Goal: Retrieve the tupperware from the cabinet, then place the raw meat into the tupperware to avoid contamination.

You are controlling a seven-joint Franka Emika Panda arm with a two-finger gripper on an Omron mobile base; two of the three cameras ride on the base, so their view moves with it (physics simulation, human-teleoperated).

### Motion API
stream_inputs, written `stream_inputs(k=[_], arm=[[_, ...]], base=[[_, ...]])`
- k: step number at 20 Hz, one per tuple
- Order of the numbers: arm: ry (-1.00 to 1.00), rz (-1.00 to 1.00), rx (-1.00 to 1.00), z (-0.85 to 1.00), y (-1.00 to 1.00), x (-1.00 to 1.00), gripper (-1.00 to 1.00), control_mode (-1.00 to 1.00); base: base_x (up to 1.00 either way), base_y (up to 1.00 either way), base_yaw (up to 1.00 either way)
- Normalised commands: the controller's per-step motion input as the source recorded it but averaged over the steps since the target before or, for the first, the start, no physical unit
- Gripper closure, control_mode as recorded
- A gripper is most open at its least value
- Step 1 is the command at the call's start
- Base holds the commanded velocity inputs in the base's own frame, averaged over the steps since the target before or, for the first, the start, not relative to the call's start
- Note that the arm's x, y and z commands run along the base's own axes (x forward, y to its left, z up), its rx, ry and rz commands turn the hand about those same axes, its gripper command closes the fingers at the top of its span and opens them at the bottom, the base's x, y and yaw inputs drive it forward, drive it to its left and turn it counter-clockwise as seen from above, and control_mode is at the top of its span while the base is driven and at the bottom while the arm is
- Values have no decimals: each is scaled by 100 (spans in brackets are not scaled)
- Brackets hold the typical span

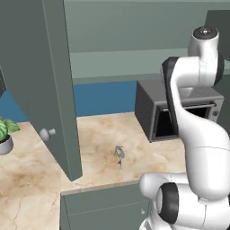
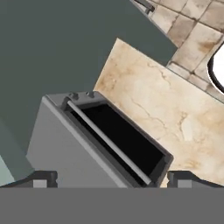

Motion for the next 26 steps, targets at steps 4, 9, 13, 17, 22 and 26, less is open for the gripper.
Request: stream_inputs(k=[4, 9, 13, 17, 22, 26], arm=[[-1, -25, -28, 12, -16, 40, -100, -100], [-3, -15, -22, 48, -14, 35, -100, -100], [-2, -1, -11, 42, -9, 6, -100, -100], [1, 0, 0, 2, -15, 4, -100, -100], [-4, 2, 0, -9, -15, 22, -100, -100], [-15, 2, -2, -30, -16, 16, -100, -100]], base=[[0, 0, 0], [0, 0, 0], [0, 0, 0], [0, 0, 0], [0, 0, 0], [0, 0, 0]])
